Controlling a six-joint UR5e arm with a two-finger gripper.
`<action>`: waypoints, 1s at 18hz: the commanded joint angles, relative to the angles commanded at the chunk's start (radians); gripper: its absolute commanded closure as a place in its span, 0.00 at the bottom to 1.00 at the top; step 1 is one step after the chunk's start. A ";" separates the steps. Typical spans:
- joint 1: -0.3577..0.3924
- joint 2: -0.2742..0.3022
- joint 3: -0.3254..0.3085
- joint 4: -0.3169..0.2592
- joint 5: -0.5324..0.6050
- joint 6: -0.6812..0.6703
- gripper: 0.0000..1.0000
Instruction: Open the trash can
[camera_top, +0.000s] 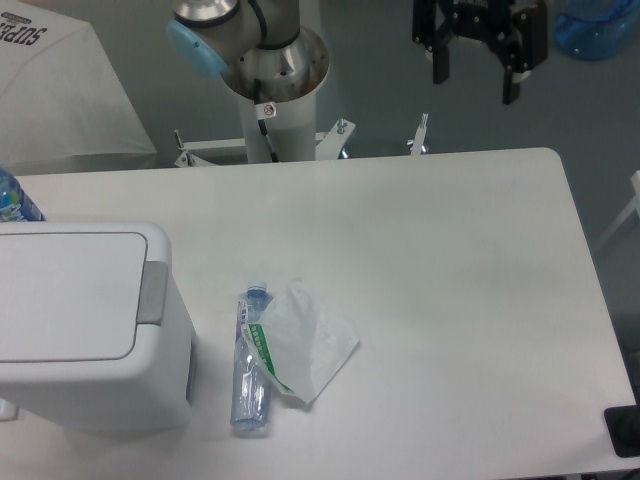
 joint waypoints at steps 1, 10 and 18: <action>0.000 0.000 0.000 0.000 0.002 -0.002 0.00; -0.011 -0.031 0.015 0.031 -0.015 -0.201 0.00; -0.064 -0.060 0.028 0.087 -0.136 -0.555 0.00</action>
